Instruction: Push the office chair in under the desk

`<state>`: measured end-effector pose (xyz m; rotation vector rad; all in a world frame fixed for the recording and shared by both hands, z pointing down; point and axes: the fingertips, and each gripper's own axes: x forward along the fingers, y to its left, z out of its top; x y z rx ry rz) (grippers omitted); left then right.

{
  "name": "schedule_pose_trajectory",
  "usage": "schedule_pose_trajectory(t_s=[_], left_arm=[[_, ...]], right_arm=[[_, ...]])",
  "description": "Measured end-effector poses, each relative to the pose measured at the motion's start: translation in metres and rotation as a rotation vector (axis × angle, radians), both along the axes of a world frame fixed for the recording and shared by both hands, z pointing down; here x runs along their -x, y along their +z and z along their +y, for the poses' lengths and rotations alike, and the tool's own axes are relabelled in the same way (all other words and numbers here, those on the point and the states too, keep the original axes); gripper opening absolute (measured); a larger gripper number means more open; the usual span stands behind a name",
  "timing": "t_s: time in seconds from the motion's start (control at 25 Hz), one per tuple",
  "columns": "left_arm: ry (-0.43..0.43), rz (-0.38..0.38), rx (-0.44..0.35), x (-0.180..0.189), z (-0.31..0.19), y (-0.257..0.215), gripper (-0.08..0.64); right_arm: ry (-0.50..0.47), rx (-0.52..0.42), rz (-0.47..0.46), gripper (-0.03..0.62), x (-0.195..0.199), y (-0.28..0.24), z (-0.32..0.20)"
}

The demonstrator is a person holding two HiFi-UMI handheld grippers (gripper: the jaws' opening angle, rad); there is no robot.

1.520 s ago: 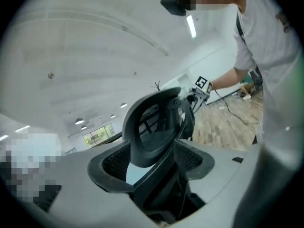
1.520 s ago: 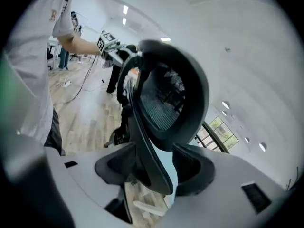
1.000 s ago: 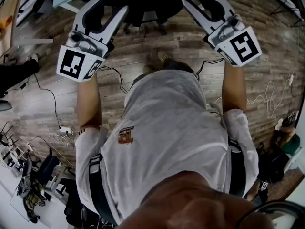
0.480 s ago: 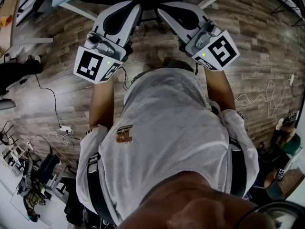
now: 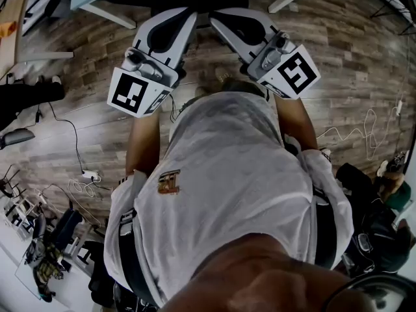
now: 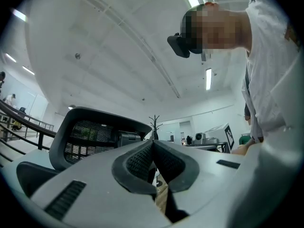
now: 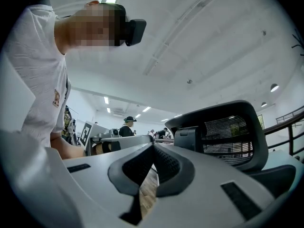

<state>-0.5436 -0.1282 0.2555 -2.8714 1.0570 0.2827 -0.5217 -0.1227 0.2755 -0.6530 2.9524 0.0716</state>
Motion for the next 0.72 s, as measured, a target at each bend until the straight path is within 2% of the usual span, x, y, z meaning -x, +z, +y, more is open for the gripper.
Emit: schedule_pose_trajectory(t_s=[0.72], left_arm=[[0.001, -0.019, -0.001, -0.006, -0.003, 0.005, 0.018]], right_arm=[[0.002, -0.018, -0.01, 0.034, -0.01, -0.003, -0.002]])
